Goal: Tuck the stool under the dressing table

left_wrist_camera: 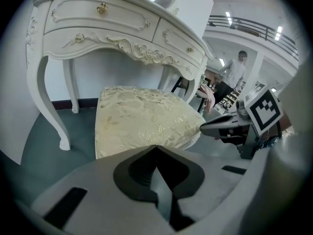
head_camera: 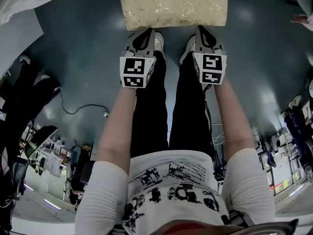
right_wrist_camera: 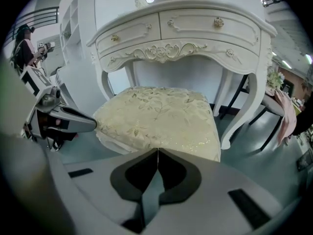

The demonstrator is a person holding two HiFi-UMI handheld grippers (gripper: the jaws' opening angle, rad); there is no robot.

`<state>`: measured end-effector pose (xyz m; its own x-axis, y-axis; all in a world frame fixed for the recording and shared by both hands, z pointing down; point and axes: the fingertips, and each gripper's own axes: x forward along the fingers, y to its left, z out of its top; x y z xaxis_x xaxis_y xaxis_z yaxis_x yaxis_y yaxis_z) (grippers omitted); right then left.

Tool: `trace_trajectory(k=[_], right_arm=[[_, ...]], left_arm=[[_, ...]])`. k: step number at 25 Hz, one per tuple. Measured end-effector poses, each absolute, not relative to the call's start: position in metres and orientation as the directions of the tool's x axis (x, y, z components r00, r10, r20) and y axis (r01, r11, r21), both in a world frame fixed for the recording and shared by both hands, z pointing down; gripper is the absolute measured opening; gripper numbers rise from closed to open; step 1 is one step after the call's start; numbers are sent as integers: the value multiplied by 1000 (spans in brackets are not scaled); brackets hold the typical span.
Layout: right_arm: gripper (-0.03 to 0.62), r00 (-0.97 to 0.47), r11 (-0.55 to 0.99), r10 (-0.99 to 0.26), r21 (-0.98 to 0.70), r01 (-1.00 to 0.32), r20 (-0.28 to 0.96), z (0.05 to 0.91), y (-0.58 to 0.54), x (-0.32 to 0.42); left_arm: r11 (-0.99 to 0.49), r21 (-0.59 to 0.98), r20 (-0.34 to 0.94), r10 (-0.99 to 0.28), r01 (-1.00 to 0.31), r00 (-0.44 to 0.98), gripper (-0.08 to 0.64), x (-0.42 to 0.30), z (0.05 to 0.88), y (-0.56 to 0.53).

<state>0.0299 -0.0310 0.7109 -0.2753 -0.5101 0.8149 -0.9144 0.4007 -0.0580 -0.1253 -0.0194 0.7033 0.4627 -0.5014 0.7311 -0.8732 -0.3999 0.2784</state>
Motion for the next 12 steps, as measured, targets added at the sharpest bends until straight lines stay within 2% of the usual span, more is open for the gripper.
trace_trajectory(k=[4, 9, 12], right_arm=[[18, -287, 389, -489, -89, -917, 823, 710, -36, 29], [18, -273, 353, -465, -107, -930, 842, 709, -43, 28], [18, -255, 340, -464, -95, -936, 848, 708, -49, 27]], left_arm=[[-367, 272, 741, -510, -890, 437, 20, -129, 704, -22], [-222, 333, 772, -493, -916, 400, 20, -130, 703, -28], [-213, 348, 777, -480, -913, 408, 20, -131, 702, -34]])
